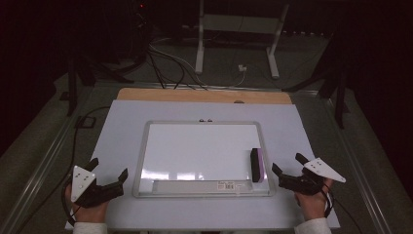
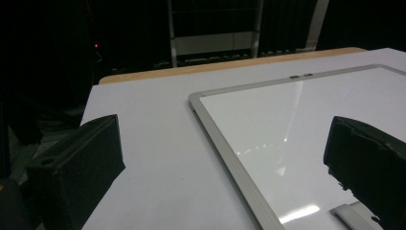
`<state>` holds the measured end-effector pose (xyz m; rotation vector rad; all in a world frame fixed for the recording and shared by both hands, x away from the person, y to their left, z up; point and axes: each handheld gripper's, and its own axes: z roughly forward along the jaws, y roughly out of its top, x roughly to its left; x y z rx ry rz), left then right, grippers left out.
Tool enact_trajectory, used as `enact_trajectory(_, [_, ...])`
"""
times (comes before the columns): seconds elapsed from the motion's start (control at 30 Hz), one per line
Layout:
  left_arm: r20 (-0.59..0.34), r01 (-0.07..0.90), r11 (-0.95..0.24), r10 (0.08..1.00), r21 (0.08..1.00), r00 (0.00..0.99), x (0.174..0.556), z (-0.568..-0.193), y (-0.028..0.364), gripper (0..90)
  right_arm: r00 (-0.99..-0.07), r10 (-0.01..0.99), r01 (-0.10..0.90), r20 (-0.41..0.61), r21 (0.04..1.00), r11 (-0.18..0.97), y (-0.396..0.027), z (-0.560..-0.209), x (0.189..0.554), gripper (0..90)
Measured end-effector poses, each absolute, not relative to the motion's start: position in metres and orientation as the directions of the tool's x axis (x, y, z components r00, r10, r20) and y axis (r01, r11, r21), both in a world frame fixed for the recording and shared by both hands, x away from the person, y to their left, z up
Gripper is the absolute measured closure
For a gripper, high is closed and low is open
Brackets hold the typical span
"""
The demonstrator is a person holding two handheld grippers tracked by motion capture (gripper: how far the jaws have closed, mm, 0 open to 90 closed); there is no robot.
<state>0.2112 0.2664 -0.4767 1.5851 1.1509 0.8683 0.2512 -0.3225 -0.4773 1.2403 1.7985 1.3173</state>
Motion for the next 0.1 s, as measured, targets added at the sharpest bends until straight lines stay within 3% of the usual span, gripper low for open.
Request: enact_trajectory(0.1, [0.012,0.274,-0.098,0.954,0.957,0.3,0.2114,-0.4767,0.2665,0.7,-0.398,0.915,0.335,0.058,0.938,0.086,-0.3233,-0.479,0.2518,1.0])
